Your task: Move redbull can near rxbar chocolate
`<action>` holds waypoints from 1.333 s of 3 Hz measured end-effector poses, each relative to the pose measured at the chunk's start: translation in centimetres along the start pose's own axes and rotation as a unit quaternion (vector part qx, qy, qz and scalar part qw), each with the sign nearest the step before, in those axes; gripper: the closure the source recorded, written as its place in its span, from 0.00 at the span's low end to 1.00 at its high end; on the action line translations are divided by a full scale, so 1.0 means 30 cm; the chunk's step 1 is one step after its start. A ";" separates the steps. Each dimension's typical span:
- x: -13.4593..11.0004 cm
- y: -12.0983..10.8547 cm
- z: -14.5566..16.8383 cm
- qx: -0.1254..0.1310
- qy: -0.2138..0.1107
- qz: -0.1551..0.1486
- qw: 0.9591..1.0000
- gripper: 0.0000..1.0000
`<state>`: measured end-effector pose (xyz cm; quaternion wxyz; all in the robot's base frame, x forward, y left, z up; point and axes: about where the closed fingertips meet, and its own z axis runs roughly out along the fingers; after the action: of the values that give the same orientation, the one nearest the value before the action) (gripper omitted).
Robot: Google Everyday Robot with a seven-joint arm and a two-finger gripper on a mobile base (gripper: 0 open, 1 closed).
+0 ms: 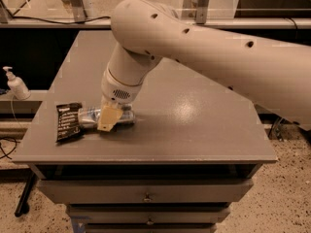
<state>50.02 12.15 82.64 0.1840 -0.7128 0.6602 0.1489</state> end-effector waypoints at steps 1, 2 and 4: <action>0.020 -0.004 0.000 -0.002 0.009 -0.005 1.000 1.00; 0.029 -0.008 -0.005 -0.003 0.012 -0.006 1.000 0.83; 0.022 -0.007 -0.011 -0.007 0.008 -0.007 1.000 0.38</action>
Offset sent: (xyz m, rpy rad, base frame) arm 0.0070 -0.0131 -0.0027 -0.0317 -0.0014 0.0071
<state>50.28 11.42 82.65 0.1748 -0.7197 0.6556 0.1469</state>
